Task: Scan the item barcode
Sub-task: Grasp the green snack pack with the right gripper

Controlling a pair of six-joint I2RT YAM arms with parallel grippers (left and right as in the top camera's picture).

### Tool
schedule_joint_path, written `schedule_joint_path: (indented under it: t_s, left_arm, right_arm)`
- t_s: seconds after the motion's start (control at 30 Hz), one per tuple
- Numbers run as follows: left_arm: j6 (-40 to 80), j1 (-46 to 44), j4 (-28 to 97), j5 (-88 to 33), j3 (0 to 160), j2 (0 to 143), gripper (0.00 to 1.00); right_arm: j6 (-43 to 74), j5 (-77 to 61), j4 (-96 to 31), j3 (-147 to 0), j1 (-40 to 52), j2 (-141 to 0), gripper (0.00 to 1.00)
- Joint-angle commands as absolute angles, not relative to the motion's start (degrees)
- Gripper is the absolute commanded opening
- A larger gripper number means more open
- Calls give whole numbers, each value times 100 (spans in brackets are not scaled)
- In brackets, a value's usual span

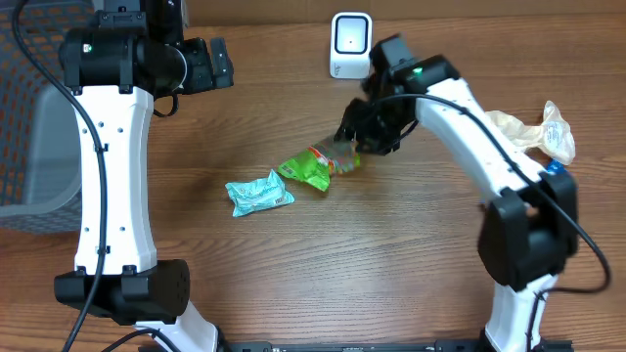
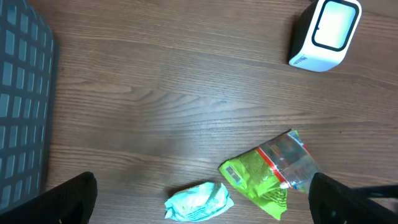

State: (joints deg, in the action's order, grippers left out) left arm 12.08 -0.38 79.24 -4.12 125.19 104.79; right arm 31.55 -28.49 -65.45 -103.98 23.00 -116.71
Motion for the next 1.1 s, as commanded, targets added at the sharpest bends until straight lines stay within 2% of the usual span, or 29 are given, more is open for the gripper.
schedule_joint_path:
  t_s: [0.0, 0.1, 0.23, 0.4, 0.67, 0.73, 0.77, 0.8, 0.83, 0.87, 0.9, 1.0, 1.07]
  left_arm:
    - [1286, -40, 7909, -449, 12536, 10383, 100]
    - [1286, -40, 7909, -447, 12536, 10383, 100]
    - [1286, -40, 7909, -449, 12536, 10383, 100]
    - [1286, -40, 7909, -449, 12536, 10383, 100]
    - [1286, -38, 7909, -449, 12536, 10383, 100]
    - [1286, -38, 7909, -449, 12536, 10383, 100]
    - [1286, -38, 7909, -449, 12536, 10383, 100]
    - [1286, -38, 7909, -447, 12536, 10383, 100]
    - [1286, -38, 7909, -449, 12536, 10383, 100]
    - [1286, -38, 7909, -447, 12536, 10383, 100]
    - [1286, -38, 7909, -449, 12536, 10383, 100]
    - [1286, -40, 7909, -449, 12536, 10383, 100]
    - [1286, -38, 7909, -449, 12536, 10383, 100]
  right_arm:
    - [3695, -2185, -6416, -10656, 2410, -11163, 59]
    - [4335, -1452, -6095, -10525, 2646, -11279, 87]
    - [4910, -1160, -5795, -10333, 3046, -11594, 99]
    - [5590, -628, -5758, -10256, 3457, -12186, 100]
    - [5725, -668, -5763, -10232, 3601, -12951, 98]
    - [5671, -666, -5811, -10232, 3599, -13120, 91]
    - [5559, -670, -5824, -10232, 3599, -13187, 82]
    - [5356, -666, -5852, -10232, 3577, -13231, 61]
    - [5183, -668, -5870, -10232, 3551, -13251, 47]
    - [4812, -666, -5881, -10235, 3487, -13249, 24]
    - [4311, -674, -5892, -10272, 3387, -13240, 13]
    - [3221, -954, -5946, -10368, 3155, -13235, 4]
    - [2150, -1437, -5948, -10457, 2952, -13222, 4]
